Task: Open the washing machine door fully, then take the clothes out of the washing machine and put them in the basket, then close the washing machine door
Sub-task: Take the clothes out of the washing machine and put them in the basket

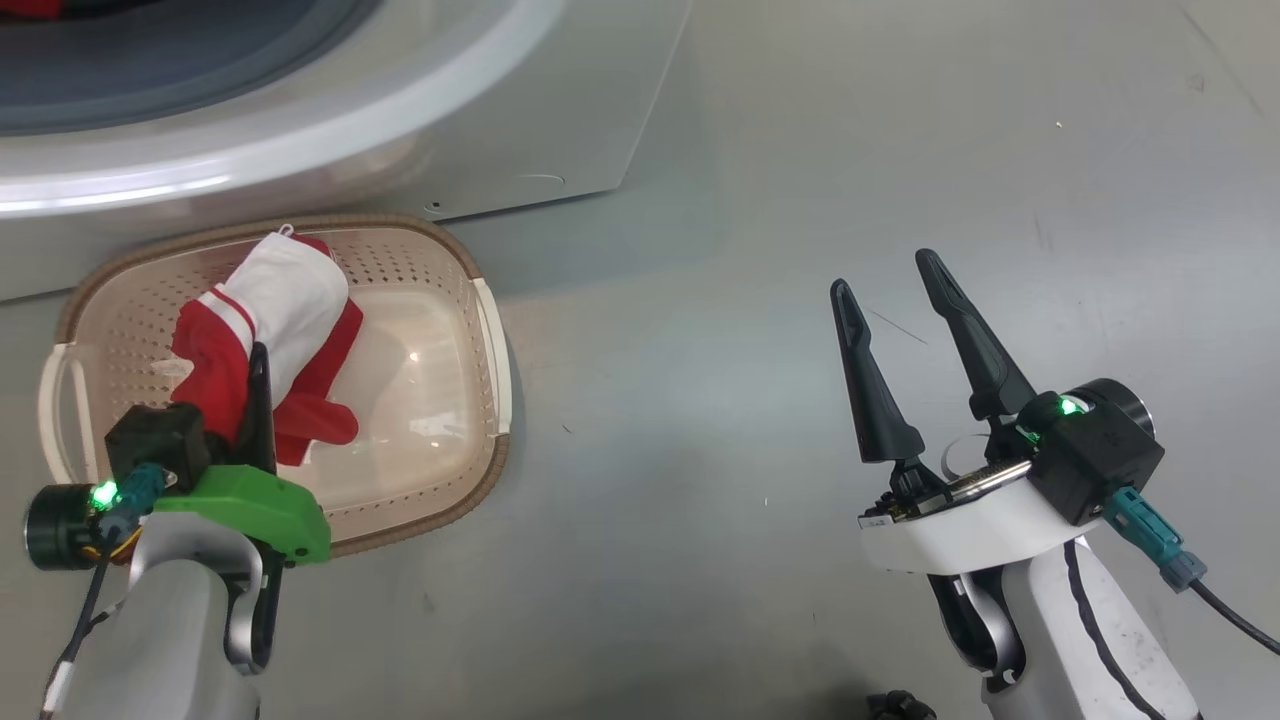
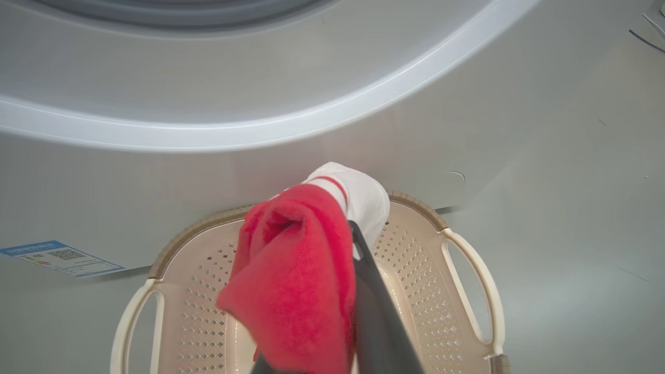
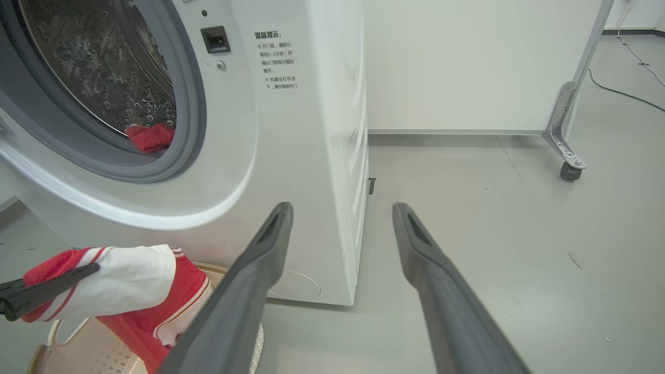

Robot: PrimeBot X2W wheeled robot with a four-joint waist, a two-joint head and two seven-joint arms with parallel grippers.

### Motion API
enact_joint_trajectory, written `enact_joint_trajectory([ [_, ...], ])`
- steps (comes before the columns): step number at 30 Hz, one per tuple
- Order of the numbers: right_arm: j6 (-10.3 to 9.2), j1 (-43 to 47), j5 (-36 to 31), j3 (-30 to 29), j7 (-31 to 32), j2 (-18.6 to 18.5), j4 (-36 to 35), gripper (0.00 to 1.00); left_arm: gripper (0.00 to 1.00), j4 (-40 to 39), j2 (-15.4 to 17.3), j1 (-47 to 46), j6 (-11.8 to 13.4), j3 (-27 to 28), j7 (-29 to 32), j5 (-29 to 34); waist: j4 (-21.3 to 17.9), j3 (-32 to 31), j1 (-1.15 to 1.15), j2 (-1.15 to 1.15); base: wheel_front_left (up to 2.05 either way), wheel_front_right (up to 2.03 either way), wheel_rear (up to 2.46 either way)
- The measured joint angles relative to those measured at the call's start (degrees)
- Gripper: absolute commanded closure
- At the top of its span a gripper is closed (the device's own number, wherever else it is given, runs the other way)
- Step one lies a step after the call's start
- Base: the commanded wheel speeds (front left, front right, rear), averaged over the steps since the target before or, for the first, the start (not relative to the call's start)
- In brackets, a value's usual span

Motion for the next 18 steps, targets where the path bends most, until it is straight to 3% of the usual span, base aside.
enact_joint_trajectory([
  [18, -1.10, -5.2, 2.4, 1.7, 0.0, 0.0, -1.2, 0.00, 1.00, 14.5, 1.6, -9.7, -0.7, 1.3, 3.7, -0.3, -4.6, 9.0, 0.00, 0.00, 0.00, 0.00, 0.00],
])
